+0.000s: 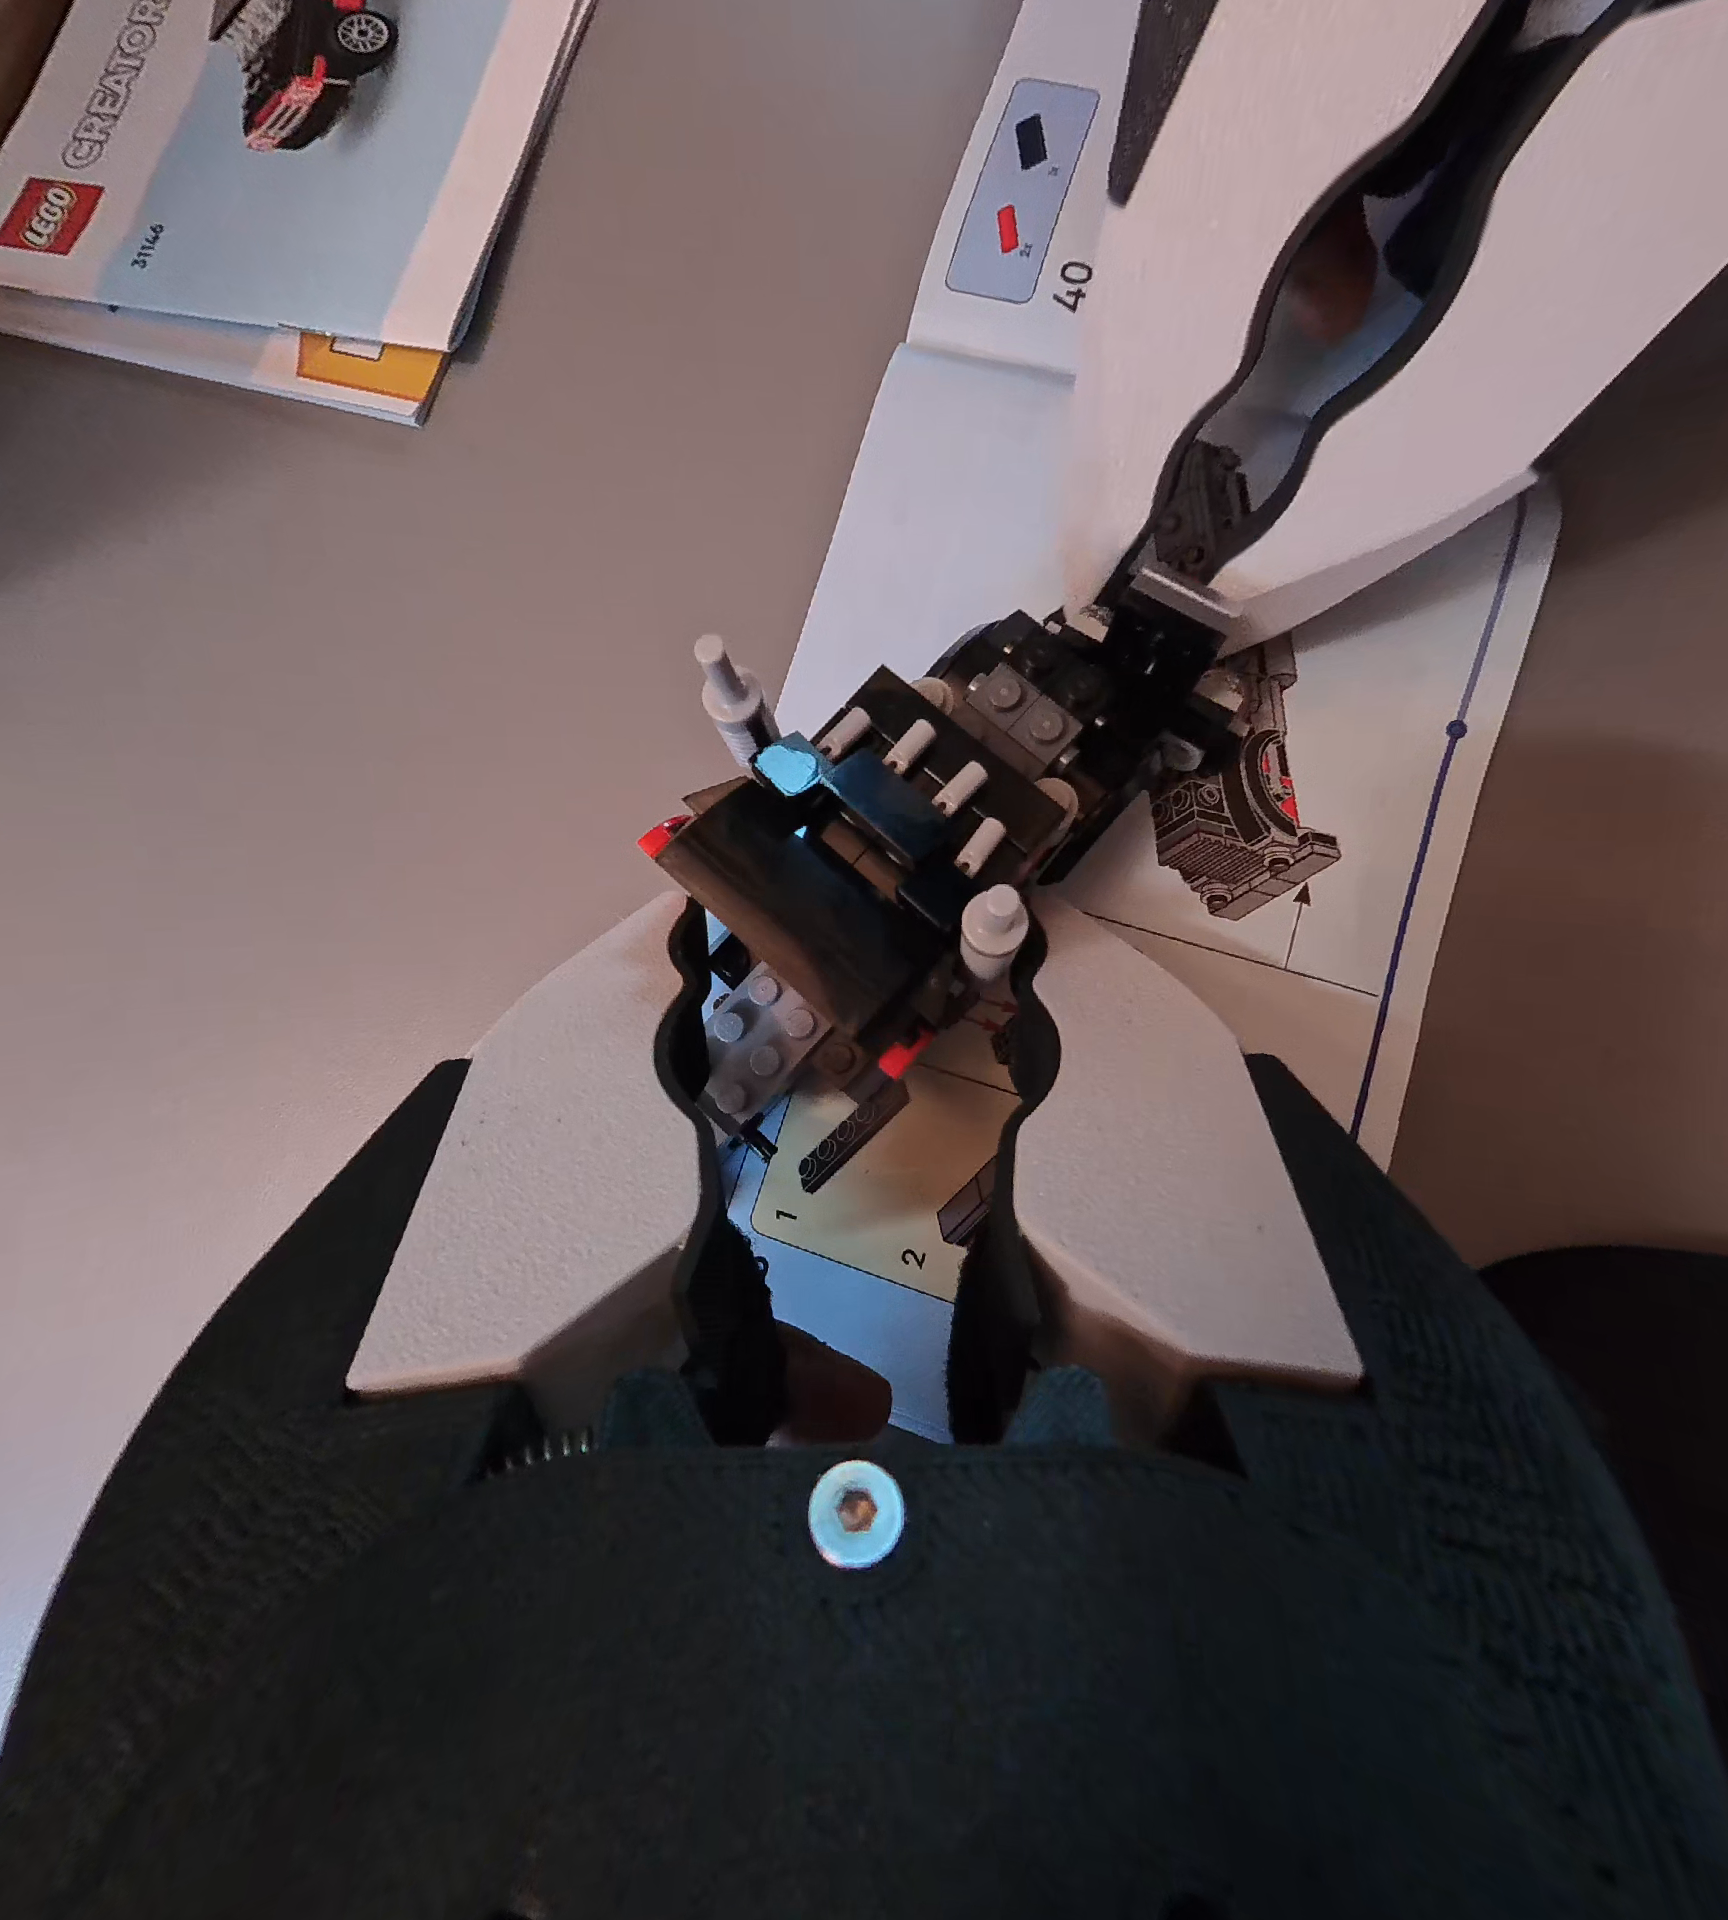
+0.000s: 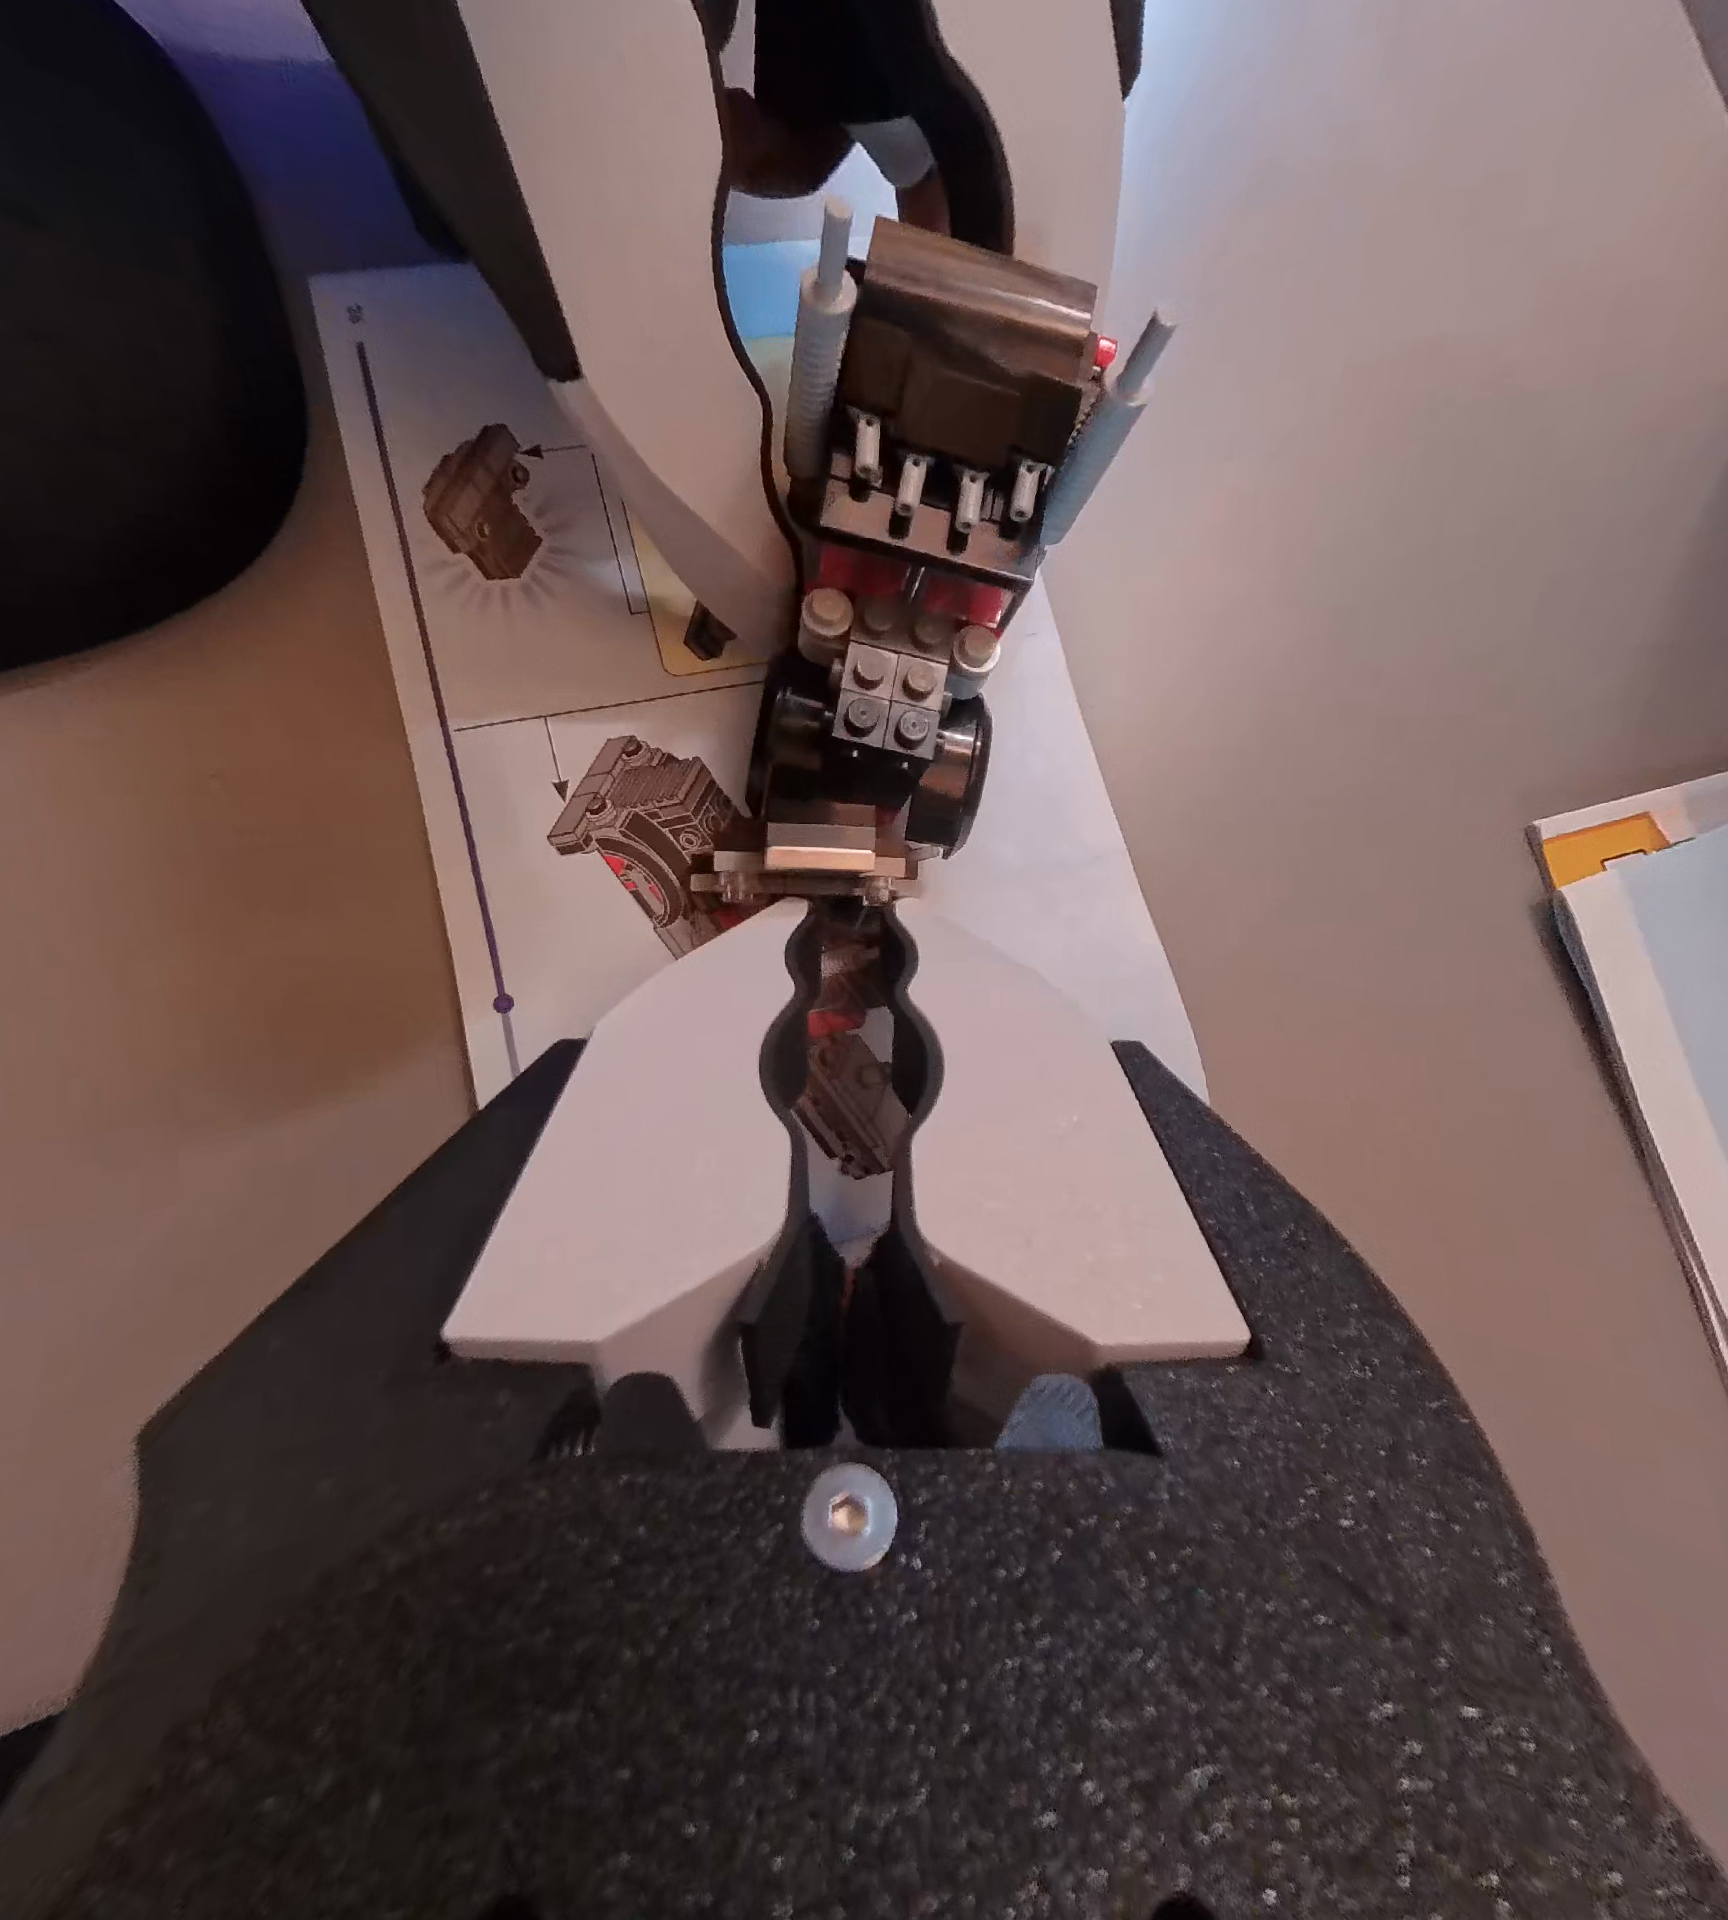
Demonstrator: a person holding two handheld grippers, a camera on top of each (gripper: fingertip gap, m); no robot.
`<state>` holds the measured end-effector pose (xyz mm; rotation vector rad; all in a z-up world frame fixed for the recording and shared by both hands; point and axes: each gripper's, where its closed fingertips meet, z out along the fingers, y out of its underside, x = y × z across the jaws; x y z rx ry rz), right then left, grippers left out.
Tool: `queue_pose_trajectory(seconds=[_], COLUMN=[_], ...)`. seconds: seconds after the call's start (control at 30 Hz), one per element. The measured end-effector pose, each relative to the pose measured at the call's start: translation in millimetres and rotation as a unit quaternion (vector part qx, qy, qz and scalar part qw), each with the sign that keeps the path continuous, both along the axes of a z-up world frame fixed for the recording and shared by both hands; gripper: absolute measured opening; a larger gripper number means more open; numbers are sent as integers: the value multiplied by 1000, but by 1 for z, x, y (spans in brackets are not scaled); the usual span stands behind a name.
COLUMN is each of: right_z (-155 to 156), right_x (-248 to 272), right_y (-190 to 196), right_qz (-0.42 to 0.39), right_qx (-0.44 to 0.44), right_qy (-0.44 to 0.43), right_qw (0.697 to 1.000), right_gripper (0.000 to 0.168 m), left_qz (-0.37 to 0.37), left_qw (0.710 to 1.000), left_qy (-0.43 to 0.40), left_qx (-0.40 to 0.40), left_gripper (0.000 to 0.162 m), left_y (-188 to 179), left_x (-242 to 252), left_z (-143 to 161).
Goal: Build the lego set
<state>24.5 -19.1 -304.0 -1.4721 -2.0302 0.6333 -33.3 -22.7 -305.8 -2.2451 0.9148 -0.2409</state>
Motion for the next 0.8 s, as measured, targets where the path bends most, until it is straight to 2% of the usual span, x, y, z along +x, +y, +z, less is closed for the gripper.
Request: queue_pose_trajectory(seconds=[0.17,0.27,0.33,0.37,0.6,0.8], right_z=[2,14,20,22,20,21], right_x=[12,11,6,4,-3,-7], right_y=[-2,-13,-13,-10,-10,-8], right_qz=[-2,2,0,-1,17,11], right_qx=[-1,-46,-43,-32,-31,-12], right_qy=[-13,30,59,67,75,82], right_qw=[1000,998,997,997,997,996], right_gripper=[15,31,44,45,17,17], left_qz=[-11,-19,-23,-24,-24,-27], left_qw=[1000,1000,1000,1000,1000,1000], left_qy=[-1,-1,-2,-2,-2,-1], left_qx=[-5,-5,-3,-2,-3,-1], left_gripper=[56,56,56,56,56,55], left_y=[-4,-6,-6,-6,-6,-6], left_x=[1,1,1,2,2,2], left_z=[0,0,0,0,0,0])
